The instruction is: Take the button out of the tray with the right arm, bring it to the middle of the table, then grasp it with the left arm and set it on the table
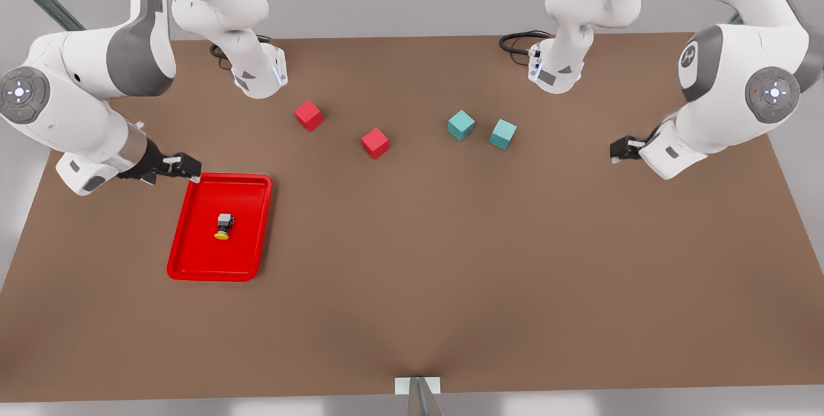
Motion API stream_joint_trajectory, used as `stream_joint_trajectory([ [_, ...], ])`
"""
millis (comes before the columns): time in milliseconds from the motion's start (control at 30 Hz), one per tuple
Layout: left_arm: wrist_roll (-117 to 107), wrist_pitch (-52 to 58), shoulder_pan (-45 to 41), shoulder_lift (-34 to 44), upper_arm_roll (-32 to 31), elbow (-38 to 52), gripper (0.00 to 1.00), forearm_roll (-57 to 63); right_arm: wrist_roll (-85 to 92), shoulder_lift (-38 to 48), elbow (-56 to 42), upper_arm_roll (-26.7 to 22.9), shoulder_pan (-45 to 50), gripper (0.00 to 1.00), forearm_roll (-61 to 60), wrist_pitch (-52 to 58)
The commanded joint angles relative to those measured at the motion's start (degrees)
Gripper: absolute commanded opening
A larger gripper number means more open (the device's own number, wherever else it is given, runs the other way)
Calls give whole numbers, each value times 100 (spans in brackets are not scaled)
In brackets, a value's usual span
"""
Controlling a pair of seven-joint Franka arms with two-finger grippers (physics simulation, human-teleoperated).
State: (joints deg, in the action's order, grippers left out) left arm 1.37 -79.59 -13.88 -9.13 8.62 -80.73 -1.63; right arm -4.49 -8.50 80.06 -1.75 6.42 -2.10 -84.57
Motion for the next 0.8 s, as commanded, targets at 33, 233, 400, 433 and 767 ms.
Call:
stream_joint_trajectory([
  [33,109,-584,8,-98,8,-4,100,14,-263,-3,27,-10,-44,100,-1,-200],
  [233,109,-584,8,-107,8,-13,100,14,-289,-442,2460,-36,-254,100,219,-2553],
  [400,109,-576,8,-115,17,-13,100,14,-307,-872,3631,-36,-571,100,219,-4630],
  [433,109,-576,17,-133,17,-13,100,14,-307,-978,3648,-36,-615,100,219,-4718],
  [767,109,-567,8,-177,17,-13,100,14,-307,-1725,3851,-36,-738,100,210,-5342],
])
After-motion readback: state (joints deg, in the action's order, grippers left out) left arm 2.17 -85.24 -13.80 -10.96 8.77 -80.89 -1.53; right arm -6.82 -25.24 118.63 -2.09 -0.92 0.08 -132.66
